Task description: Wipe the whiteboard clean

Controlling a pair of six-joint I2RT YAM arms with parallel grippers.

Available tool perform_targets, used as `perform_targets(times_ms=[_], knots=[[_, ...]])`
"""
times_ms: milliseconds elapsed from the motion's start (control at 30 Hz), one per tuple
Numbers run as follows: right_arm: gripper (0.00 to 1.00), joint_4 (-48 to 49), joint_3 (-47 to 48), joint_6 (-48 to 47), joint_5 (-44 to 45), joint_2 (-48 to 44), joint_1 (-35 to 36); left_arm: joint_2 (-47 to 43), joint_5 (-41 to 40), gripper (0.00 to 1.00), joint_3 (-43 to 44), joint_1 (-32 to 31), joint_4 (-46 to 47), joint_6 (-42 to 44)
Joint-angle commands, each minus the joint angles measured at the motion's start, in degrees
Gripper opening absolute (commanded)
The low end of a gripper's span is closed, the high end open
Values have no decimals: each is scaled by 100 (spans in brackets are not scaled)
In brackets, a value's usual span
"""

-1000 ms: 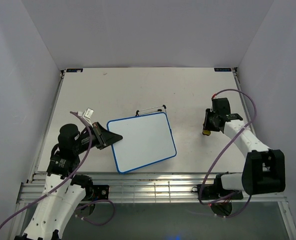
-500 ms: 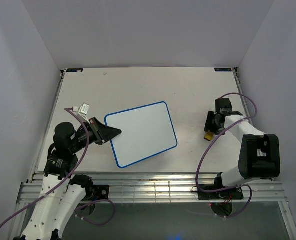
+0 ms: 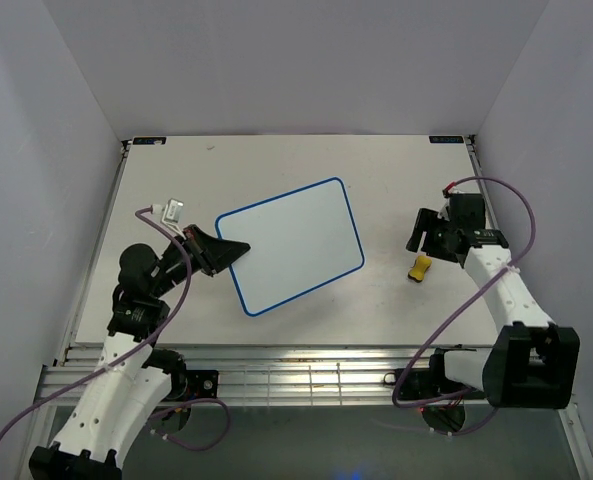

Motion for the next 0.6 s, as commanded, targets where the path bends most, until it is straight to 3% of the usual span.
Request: perform_targets(times_ms=[0,200,233,300,567], knots=[[76,-10,44,-89,-1037,-823,-9,246,-174,0,-345,-6,2238,-169],[87,-53,-177,-10,-1478,-1966,-18,1336,-35,0,-408,-6,3901,165],[97,-79,-169,17,-1522,-2159,-18,1633,36,0,-443,-6,4139,226],[90,-106,-177,26,-1715,-2309,-18,1925,298,0,-469,-14,4895,463],[90,-492,-98,-97,-2137,-2767,-9,3322,1055,0,-215,21,6712,816]])
